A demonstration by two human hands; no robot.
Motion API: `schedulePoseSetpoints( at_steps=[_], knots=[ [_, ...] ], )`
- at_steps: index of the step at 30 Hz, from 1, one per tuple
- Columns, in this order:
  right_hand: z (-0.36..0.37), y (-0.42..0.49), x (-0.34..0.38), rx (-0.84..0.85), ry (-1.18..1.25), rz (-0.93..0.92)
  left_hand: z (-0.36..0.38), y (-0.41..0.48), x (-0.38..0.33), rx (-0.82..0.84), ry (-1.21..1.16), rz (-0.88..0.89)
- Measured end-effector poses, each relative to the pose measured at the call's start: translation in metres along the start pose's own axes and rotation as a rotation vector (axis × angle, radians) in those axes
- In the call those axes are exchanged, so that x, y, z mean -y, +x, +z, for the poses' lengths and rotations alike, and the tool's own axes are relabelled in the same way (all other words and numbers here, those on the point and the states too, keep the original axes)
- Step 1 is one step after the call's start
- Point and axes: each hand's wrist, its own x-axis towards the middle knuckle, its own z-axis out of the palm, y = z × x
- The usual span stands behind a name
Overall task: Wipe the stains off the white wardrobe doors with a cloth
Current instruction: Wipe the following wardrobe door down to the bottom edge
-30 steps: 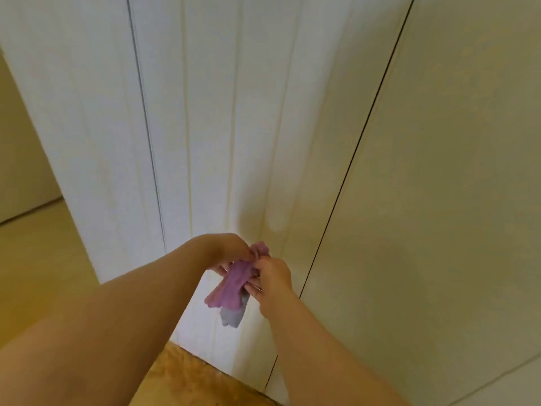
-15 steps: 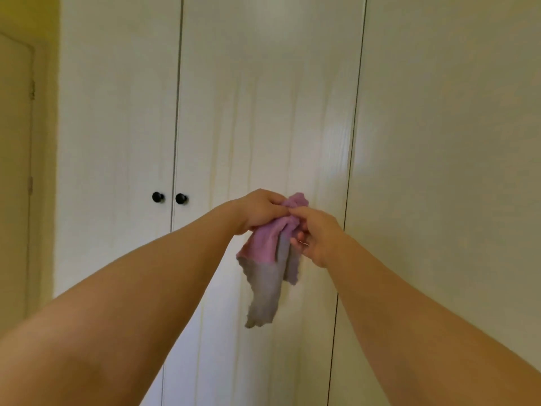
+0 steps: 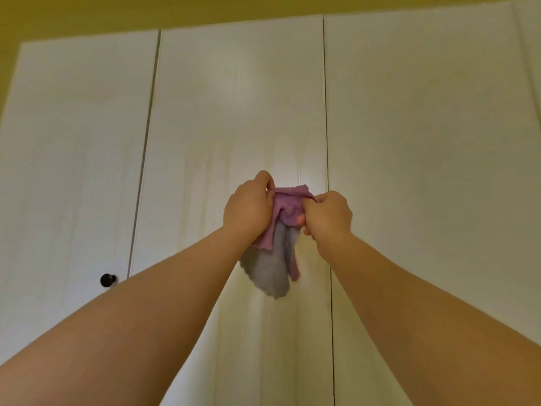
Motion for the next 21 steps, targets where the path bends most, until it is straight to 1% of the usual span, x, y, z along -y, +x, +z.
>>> schedulePoseSetpoints(
  at_steps=[2, 5, 9, 11, 12, 13, 14, 15, 16, 17, 18, 19, 20, 21],
  knots=[
    [-0.007, 0.012, 0.005, -0.002, -0.041, 0.008, 0.006, 0.01, 0.002, 0.055, -0.12, -0.039],
    [-0.02, 0.029, 0.011, 0.064, 0.002, 0.075, 0.009, 0.03, 0.005, 0.189, -0.284, -0.086],
    [-0.024, 0.056, 0.018, 0.183, 0.068, -0.043, 0.012, 0.057, -0.008, 0.289, -0.427, -0.054],
    [-0.023, 0.07, 0.021, 0.277, 0.042, -0.07, 0.011, 0.071, -0.014, 0.286, -0.487, -0.026],
    [-0.023, 0.079, 0.021, 0.262, -0.021, -0.109, 0.011, 0.077, -0.015, 0.252, -0.508, -0.006],
    [-0.022, 0.086, 0.021, 0.19, -0.169, -0.188, 0.011, 0.081, -0.014, 0.21, -0.518, 0.012],
    [-0.019, 0.092, 0.022, 0.094, -0.38, -0.292, 0.012, 0.086, -0.013, 0.17, -0.512, 0.034],
    [-0.018, 0.095, 0.022, -0.022, -0.592, -0.387, 0.013, 0.086, -0.013, 0.143, -0.508, 0.048],
    [-0.014, 0.098, 0.025, -0.133, -0.73, -0.471, 0.014, 0.09, -0.011, 0.113, -0.51, 0.071],
    [-0.012, 0.099, 0.027, -0.213, -0.767, -0.532, 0.017, 0.091, -0.011, 0.074, -0.522, 0.084],
    [-0.011, 0.099, 0.03, -0.263, -0.73, -0.556, 0.019, 0.092, -0.01, 0.007, -0.512, 0.097],
    [-0.01, 0.101, 0.032, -0.299, -0.655, -0.548, 0.02, 0.094, -0.008, -0.081, -0.451, 0.11],
    [-0.01, 0.104, 0.035, -0.333, -0.566, -0.536, 0.022, 0.097, -0.005, -0.182, -0.312, 0.134],
    [-0.011, 0.11, 0.035, -0.364, -0.488, -0.533, 0.023, 0.1, -0.002, -0.259, -0.108, 0.175]
  ],
)
